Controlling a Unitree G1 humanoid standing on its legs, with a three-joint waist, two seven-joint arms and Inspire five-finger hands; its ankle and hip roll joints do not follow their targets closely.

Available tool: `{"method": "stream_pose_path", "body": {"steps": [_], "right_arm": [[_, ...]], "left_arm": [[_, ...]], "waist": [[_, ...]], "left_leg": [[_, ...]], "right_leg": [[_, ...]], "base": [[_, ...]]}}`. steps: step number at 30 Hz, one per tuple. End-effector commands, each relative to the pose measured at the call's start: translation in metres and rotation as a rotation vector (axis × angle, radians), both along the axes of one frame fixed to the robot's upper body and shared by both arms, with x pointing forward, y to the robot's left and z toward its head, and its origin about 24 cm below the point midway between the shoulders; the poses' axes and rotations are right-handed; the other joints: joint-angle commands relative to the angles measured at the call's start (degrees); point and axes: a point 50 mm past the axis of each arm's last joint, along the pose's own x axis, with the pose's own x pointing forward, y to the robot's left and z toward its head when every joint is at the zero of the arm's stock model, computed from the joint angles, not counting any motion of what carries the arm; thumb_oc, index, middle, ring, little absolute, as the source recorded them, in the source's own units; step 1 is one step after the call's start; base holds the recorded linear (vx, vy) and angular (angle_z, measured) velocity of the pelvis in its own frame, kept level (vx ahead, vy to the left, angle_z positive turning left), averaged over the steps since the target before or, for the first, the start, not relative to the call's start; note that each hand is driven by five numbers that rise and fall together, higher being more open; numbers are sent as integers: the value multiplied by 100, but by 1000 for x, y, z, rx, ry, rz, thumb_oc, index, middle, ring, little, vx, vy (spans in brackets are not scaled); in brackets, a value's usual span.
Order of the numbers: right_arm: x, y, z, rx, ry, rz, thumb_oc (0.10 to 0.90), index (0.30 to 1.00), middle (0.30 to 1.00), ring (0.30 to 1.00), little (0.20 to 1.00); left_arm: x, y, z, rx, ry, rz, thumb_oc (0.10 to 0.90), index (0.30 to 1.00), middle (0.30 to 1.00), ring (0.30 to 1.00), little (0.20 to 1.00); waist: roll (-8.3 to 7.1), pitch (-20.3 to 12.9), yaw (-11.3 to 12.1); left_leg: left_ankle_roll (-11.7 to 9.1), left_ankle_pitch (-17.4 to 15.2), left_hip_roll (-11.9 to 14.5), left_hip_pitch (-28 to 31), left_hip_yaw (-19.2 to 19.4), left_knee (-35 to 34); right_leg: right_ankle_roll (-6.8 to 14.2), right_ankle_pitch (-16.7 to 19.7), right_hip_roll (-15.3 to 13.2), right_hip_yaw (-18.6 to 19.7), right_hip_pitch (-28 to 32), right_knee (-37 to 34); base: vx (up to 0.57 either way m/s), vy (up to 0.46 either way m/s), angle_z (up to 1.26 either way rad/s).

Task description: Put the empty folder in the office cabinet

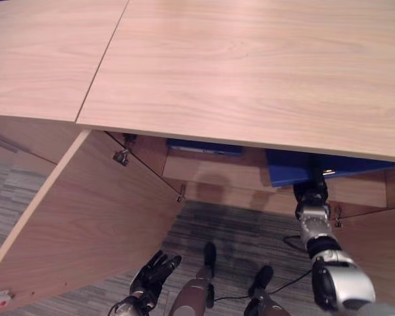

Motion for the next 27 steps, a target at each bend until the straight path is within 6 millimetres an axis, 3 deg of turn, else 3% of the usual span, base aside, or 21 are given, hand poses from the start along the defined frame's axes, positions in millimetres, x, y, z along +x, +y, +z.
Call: {"method": "stream_pose_path", "body": {"steps": [1, 6, 9, 14, 18, 19, 22, 27], "right_arm": [[24, 6, 76, -42, -279, 3, 400, 300, 300, 300, 300], [22, 5, 94, 60, -392, -111, 400, 300, 300, 300, 300], [15, -2, 116, 125, -504, -227, 400, 300, 300, 300, 300], [11, 3, 149, 112, -591, -256, 400, 300, 300, 300, 300], [11, 4, 159, 95, -612, -252, 400, 300, 300, 300, 300], [14, 4, 163, 75, -606, -239, 800, 900, 900, 900, 900], [19, 3, 166, 31, -583, -204, 800, 900, 900, 900, 900], [27, 7, 152, -30, -510, -121, 800, 900, 900, 900, 900]], "left_arm": [[12, 9, 19, 63, -111, -62, 800, 900, 900, 900, 900], [21, 16, 26, 102, -149, 10, 800, 900, 900, 900, 900], [20, 29, 25, 151, -139, 107, 800, 900, 900, 900, 900], [18, 40, 21, 179, -108, 201, 800, 900, 900, 900, 900], [15, 45, 19, 199, -91, 198, 800, 900, 900, 900, 900], [13, 45, 19, 194, -89, 190, 800, 900, 900, 900, 900], [13, 44, 19, 184, -93, 169, 800, 900, 900, 900, 900], [13, 46, 22, 184, -104, 155, 800, 900, 900, 900, 900]], "waist": [[-198, -133, 82], [-140, -177, 148], [-94, -180, 219], [-89, -146, 296], [-101, -152, 340], [-102, -152, 361], [-79, -143, 393], [-51, -112, 372]], "left_leg": [[-115, -488, -322, -111, 57, -46], [-143, -478, -351, -339, 29, -46], [-176, -467, -390, -475, -19, -46], [-212, -435, -399, -649, -11, -46], [-220, -432, -404, -709, -25, -46], [-224, -433, -399, -718, -37, -46], [-229, -426, -399, -738, -43, -46], [-229, -408, -391, -777, -84, -46]], "right_leg": [[196, -274, 69, 83, -217, -3], [209, -257, 31, 52, -450, -3], [216, -261, 13, 52, -575, -3], [217, -255, 5, 50, -757, -3], [208, -255, 1, 52, -812, -3], [205, -256, 6, 65, -828, -3], [196, -254, 14, 63, -871, -3], [157, -265, 40, 114, -919, -3]], "base": [[3, 18, -6], [20, -3, -2], [16, -5, 6], [9, -6, 4], [2, -8, 0], [0, 0, 0], [0, 0, 0], [0, -6, 0]]}}
